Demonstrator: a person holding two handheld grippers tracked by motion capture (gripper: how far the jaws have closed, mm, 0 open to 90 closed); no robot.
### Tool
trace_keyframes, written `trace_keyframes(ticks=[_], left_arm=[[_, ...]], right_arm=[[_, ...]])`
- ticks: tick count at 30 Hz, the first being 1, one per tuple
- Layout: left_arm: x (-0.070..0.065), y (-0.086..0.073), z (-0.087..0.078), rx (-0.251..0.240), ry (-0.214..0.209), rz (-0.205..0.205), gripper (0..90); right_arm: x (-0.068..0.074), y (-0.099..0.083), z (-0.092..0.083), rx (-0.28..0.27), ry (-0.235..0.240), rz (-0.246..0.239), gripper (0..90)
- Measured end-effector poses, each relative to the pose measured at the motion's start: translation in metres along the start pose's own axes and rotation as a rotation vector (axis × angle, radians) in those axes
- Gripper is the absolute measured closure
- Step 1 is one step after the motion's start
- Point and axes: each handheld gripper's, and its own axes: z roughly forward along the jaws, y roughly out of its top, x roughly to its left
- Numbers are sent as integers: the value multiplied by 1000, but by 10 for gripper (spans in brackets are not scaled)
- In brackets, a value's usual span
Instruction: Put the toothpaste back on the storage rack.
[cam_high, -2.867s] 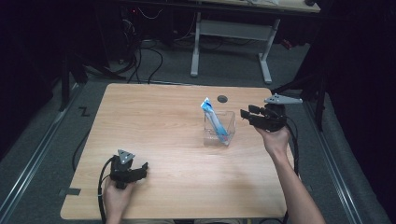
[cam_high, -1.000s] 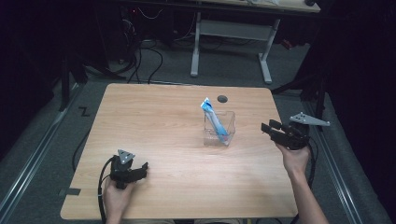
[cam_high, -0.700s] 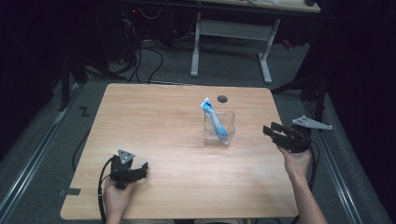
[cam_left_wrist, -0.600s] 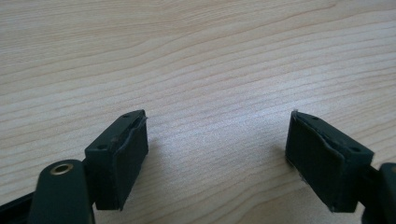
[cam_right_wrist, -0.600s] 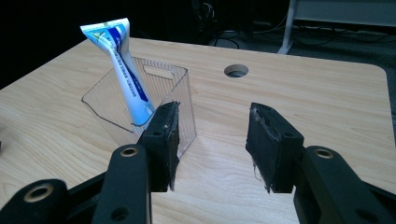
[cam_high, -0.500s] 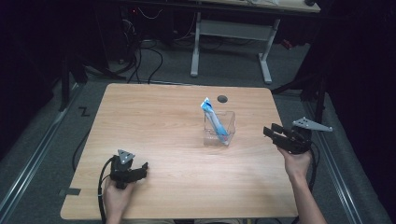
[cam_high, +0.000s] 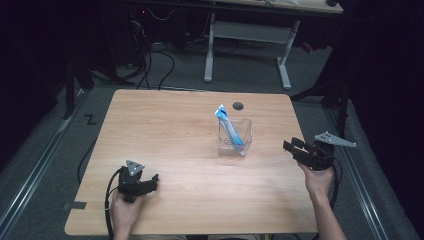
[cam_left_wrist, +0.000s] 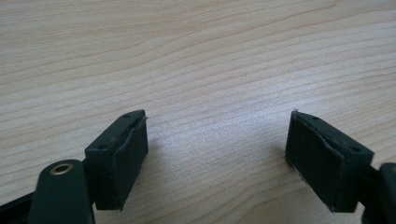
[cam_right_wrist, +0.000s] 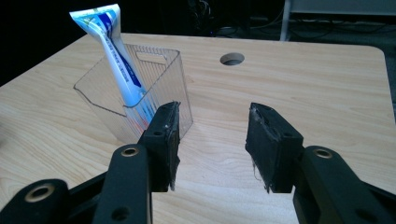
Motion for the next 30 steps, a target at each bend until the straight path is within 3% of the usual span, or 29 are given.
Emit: trace_keyframes(ticks=[30], left_arm=[[0,0,0,0,0,0,215]], right_arm=[[0,-25,10,35,-4,17,546]])
